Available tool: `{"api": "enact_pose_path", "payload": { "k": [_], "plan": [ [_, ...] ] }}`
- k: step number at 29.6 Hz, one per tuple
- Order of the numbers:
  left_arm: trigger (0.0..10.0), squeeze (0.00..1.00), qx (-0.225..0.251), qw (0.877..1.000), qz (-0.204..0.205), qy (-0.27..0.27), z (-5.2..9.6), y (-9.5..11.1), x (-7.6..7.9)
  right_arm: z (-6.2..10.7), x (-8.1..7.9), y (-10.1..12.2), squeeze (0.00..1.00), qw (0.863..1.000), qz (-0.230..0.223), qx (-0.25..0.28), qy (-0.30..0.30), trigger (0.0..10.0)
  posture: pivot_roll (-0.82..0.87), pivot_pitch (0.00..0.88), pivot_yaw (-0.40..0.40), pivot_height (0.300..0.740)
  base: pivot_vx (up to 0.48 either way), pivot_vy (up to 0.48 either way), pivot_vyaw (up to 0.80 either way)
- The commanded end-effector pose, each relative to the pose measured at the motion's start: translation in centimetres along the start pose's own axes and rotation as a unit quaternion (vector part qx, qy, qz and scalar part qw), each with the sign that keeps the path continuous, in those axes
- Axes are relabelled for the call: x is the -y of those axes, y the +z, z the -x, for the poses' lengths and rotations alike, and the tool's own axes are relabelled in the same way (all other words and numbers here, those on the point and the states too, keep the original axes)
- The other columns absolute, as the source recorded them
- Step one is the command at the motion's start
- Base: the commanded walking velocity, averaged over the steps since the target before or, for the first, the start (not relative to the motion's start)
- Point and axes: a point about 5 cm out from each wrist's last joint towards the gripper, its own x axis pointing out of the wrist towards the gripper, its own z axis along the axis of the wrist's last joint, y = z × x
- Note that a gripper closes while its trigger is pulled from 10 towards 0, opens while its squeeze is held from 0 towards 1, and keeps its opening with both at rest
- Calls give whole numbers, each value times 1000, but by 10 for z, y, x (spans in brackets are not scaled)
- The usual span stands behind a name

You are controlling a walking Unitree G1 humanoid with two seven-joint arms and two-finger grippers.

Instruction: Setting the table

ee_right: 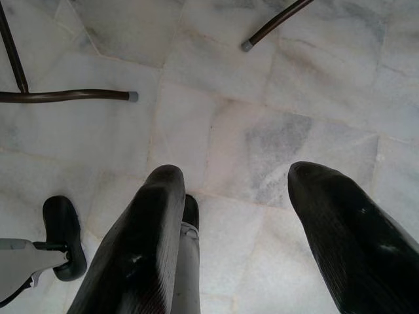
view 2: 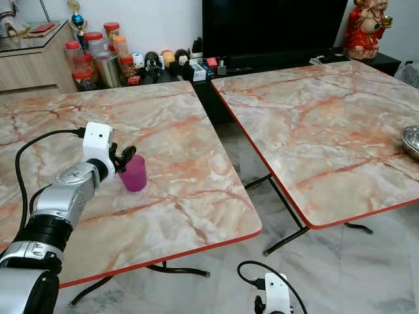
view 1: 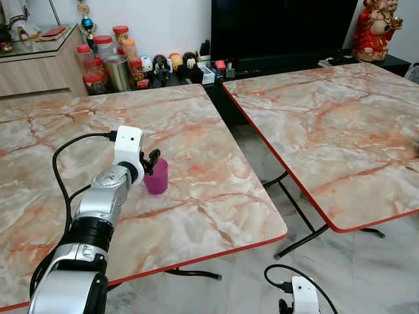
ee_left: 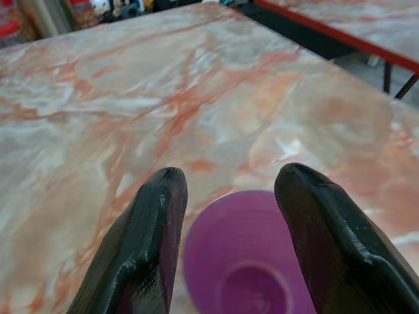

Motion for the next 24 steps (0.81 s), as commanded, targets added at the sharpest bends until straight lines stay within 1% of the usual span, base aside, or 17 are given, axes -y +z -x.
{"api": "enact_pose_path", "payload": {
  "k": [1,4,12,24],
  "plan": [
    [10000,0,-6,1000,-7,9,0,4,-5,0,0,1,0,1000,1,1,0,10000,4,0,2,740,0,0,0],
    [10000,0,-8,1000,-7,10,0,4,-5,0,0,1,0,1000,1,1,0,10000,4,0,4,740,0,0,0],
    [10000,0,-48,999,-19,11,-5,1,-9,0,-1,0,0,1000,-1,0,1,10000,-6,0,17,740,0,0,0],
    [10000,0,-50,998,-19,18,-3,6,-18,1,0,-2,0,1000,1,-2,0,10000,-11,0,18,740,0,0,0]
  ]
}}
